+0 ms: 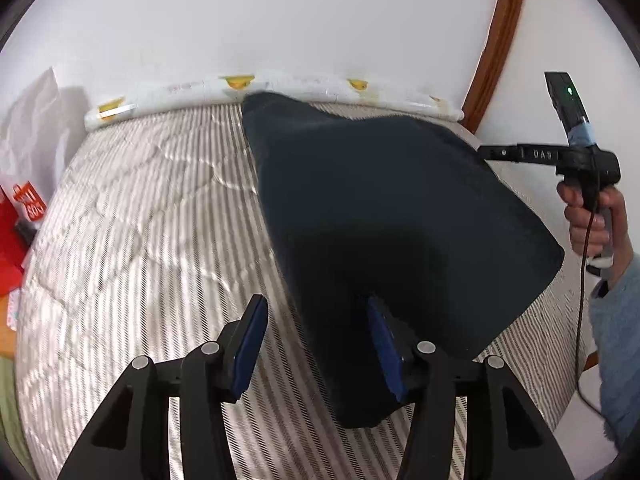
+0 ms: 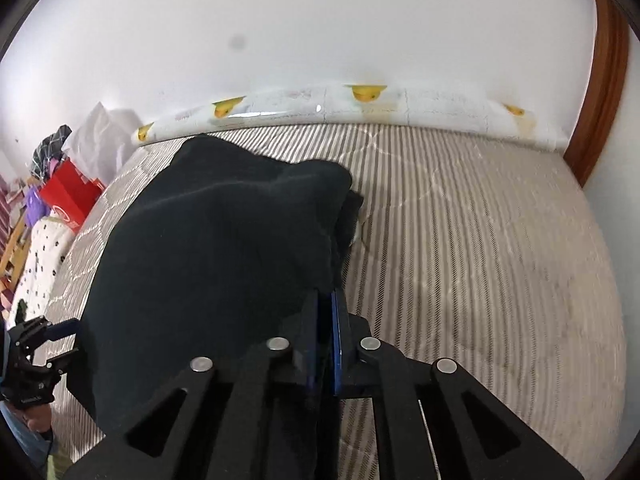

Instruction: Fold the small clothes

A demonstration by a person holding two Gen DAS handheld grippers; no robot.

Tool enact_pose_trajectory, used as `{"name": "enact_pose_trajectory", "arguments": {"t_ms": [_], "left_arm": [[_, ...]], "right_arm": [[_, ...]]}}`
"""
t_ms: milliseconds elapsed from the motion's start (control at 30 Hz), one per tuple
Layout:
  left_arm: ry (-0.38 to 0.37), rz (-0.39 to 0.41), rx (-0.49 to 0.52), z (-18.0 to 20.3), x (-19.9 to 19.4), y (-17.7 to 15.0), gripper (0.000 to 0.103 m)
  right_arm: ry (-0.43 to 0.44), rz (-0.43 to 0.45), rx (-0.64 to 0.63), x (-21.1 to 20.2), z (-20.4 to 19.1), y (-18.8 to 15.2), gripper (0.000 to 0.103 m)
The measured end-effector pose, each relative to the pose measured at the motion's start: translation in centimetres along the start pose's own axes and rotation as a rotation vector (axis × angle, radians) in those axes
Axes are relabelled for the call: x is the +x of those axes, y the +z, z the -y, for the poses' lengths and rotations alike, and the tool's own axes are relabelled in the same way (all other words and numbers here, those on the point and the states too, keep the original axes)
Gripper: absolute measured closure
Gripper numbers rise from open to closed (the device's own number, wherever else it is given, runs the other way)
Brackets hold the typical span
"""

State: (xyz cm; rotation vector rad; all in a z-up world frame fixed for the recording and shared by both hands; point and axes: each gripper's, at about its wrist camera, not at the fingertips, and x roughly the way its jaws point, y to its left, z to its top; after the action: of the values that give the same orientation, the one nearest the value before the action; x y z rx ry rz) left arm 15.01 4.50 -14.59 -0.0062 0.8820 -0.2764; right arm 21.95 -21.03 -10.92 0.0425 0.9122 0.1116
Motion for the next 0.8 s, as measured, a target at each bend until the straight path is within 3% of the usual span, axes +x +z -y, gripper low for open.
{"name": "enact_pose_trajectory", "arguments": {"t_ms": [167,233,333,433,567,600,633,700,800], "left_arm": [[0.032,0.024,-0.05,-1.3,-0.2,2.2,0.053],[0.026,0.028,-0.07,-1.8,-0.1,3.1,0.052],[0.033,0.031,-0.077,-2.3,0.4,4.5,0.051],[0.032,0.037,-0.077,-2.6,0.9,5.4,0.05],[-0.008,0.02,-0.086,-2.9,2.4,5.5,0.05],[-0.017,0.015,-0.085,-2.9,2.8,5.5,0.05],[-0.026,0.01,-0.083,-2.8,3.2,5.4,0.05],[-0.034,-0.001,-0.073,-2.6,3.9,5.0,0.05],[-0.041,-0.019,-0.071,-2.7,4.2,4.6,0.049]], "right_arm": [[-0.02,0.011,0.057,1.1,0.9,3.1,0.083],[-0.001,-0.005,0.088,2.4,1.2,4.1,0.068],[0.035,-0.025,0.149,4.5,1.5,5.5,0.055],[0.067,-0.057,0.213,6.9,2.3,6.7,0.052],[0.045,-0.117,0.262,10.2,3.0,7.6,0.051],[0.055,-0.121,0.278,10.9,3.1,7.7,0.052],[0.069,-0.114,0.278,11.0,3.0,7.8,0.062],[0.113,-0.082,0.218,10.8,2.2,8.4,0.092],[0.095,0.117,0.132,7.9,2.0,8.6,0.094]]}}
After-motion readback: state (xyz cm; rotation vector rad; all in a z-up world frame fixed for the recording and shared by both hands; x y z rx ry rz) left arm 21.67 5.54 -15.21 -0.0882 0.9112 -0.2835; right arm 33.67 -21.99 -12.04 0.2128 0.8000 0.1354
